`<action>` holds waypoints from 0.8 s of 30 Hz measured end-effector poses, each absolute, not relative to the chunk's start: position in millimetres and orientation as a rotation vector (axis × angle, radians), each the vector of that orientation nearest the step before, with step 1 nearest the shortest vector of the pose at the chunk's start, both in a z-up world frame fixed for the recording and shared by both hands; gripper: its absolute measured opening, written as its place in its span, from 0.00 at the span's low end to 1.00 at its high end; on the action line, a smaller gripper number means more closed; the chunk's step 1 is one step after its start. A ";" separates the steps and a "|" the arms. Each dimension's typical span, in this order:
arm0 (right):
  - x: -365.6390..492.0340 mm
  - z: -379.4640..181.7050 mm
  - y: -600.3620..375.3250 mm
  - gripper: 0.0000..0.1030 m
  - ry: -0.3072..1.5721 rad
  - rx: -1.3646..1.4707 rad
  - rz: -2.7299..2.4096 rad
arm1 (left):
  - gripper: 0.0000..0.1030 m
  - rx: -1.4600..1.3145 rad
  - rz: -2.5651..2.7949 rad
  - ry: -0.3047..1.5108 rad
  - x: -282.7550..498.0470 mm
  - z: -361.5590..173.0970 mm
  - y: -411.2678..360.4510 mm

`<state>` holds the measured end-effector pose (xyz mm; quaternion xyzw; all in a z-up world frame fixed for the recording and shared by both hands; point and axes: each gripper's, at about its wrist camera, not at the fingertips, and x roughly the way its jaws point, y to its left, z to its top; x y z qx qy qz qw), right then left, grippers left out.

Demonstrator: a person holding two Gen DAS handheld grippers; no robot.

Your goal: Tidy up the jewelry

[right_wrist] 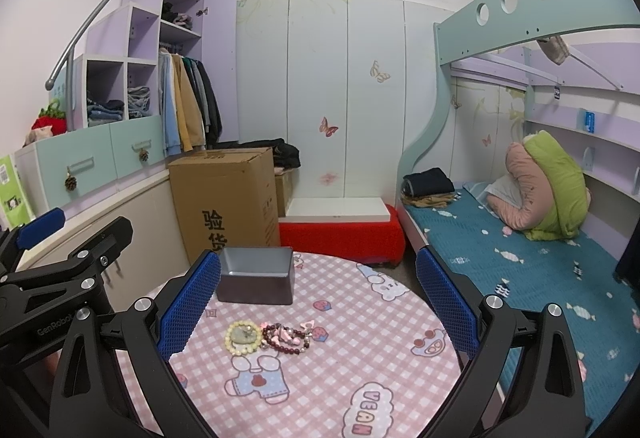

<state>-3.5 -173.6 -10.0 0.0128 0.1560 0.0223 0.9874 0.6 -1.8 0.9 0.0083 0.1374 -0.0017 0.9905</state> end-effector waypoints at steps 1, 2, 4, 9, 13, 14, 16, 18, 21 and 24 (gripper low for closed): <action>-3.6 -9.9 -173.7 0.92 0.314 0.026 0.045 | 0.93 0.017 -0.003 0.275 0.5 0.8 -1.9; -3.4 -10.1 -173.8 0.92 0.315 0.026 0.045 | 0.93 0.018 -0.003 0.276 0.4 0.8 -2.1; -3.6 -10.0 -174.2 0.92 0.314 0.025 0.045 | 0.93 0.017 -0.004 0.275 0.1 0.6 -2.0; -3.8 -10.3 -174.9 0.92 0.315 0.026 0.044 | 0.93 0.018 -0.003 0.275 0.2 0.4 -2.5; -4.5 -10.7 -180.6 0.92 0.315 0.026 0.042 | 0.93 0.021 -0.006 0.275 -2.0 8.5 -5.1; -5.5 -11.9 -181.4 0.92 0.315 0.026 0.040 | 0.93 0.021 -0.009 0.275 -2.2 10.0 -6.3; -7.1 -13.4 -179.8 0.92 0.316 0.027 0.039 | 0.93 0.020 -0.011 0.276 -2.4 11.2 -7.7; -7.1 -13.3 -182.1 0.92 0.317 0.028 0.038 | 0.93 0.019 -0.014 0.277 -1.0 10.6 -7.8; -4.6 -16.6 -181.2 0.92 0.321 0.030 0.036 | 0.93 0.022 -0.014 0.279 -0.3 9.3 -8.8; -5.1 -16.4 -180.9 0.92 0.321 0.030 0.035 | 0.93 0.022 -0.014 0.279 0.0 8.5 -9.4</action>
